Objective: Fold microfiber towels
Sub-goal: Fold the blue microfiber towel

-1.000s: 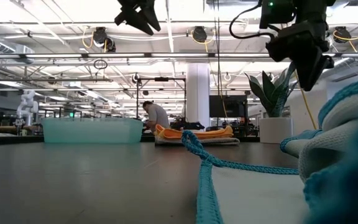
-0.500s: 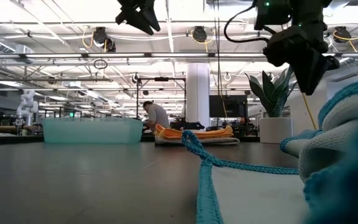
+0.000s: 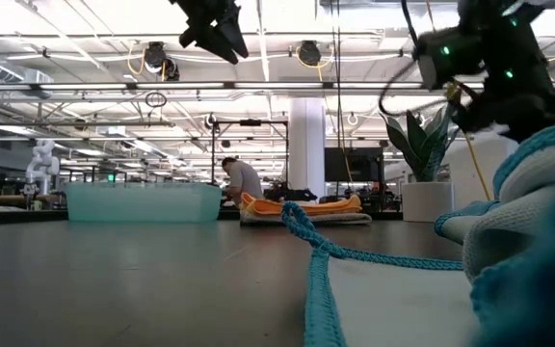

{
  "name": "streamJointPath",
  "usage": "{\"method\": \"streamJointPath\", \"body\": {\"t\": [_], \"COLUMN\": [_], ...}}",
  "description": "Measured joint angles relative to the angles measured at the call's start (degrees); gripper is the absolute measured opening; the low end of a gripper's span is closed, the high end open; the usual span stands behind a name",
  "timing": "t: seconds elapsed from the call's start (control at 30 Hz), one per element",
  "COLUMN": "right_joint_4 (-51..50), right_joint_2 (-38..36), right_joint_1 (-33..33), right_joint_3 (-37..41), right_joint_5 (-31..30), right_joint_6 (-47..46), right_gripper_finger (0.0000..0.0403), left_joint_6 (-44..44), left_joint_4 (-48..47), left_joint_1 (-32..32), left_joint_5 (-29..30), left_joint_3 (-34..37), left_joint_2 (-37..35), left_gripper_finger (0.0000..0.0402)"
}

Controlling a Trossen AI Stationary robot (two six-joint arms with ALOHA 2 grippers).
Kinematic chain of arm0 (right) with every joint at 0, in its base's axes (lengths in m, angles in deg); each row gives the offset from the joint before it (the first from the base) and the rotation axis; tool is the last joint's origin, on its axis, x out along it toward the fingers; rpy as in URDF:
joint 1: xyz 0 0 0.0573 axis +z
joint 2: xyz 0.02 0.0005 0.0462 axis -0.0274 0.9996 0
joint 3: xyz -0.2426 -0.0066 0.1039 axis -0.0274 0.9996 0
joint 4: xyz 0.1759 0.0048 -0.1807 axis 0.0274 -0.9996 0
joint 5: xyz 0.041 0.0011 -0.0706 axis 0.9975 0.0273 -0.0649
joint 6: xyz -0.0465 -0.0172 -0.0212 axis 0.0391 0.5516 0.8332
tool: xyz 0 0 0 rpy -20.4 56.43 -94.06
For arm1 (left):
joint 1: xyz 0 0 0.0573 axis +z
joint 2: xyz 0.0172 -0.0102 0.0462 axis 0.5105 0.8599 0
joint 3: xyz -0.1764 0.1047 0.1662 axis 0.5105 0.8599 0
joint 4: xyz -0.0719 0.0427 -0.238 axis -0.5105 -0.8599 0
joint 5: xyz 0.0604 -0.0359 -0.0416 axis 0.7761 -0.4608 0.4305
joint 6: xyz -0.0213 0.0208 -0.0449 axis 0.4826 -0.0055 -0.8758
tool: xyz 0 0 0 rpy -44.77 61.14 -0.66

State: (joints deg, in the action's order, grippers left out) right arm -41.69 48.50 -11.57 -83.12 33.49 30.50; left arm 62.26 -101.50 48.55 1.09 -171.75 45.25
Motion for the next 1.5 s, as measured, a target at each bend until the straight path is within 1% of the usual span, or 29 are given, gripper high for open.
{"method": "streamJointPath", "body": {"t": [0.1,0.13,0.27,0.47,0.6,0.87,0.97,1.03,1.13,1.23,1.5], "right_joint_4": [0.3,-0.2,0.7,0.4,0.4,0.5,1.0,0.9,1.3,1.3,5.4], "right_joint_2": [0.0,0.2,0.0,0.0,0.0,0.0,0.0,0.1,1.1,3.3,10.0], "right_joint_1": [0.0,0.0,0.0,0.0,0.0,-0.1,-0.9,-2.0,-3.7,-4.8,-6.9], "right_joint_3": [3.5,3.2,2.1,2.1,2.1,2.1,2.1,2.2,2.3,2.6,2.6], "right_joint_5": [0.7,1.3,-0.1,-0.1,-1.8,-1.4,-1.3,-0.1,1.7,2.0,1.5], "right_joint_6": [0.2,0.7,3.4,5.5,8.1,10.4,10.8,10.6,10.8,12.1,15.5], "right_gripper_finger": [0.0084,0.0084,0.0088,0.0108,0.0122,0.014,0.0143,0.0144,0.0144,0.0144,0.0143], "left_joint_6": [-0.6,-0.9,-1.7,-3.3,-3.3,-3.4,-3.3,-3.1,-3.0,-2.9,-2.8], "left_joint_4": [0.0,0.0,0.1,0.2,0.3,0.3,0.3,0.3,0.3,0.3,0.3], "left_joint_1": [0.0,0.0,0.0,0.1,0.1,0.1,0.1,0.1,0.1,0.1,0.1], "left_joint_5": [0.0,0.0,0.0,0.4,0.4,0.4,0.4,0.4,0.4,0.4,0.4], "left_joint_3": [0.0,0.0,0.0,0.0,0.0,0.0,0.0,0.0,0.0,0.0,0.0], "left_joint_2": [0.0,0.0,0.0,0.0,0.0,0.0,0.0,0.0,0.0,0.0,0.0], "left_gripper_finger": [0.017,0.017,0.017,0.017,0.017,0.017,0.017,0.017,0.017,0.017,0.017]}}
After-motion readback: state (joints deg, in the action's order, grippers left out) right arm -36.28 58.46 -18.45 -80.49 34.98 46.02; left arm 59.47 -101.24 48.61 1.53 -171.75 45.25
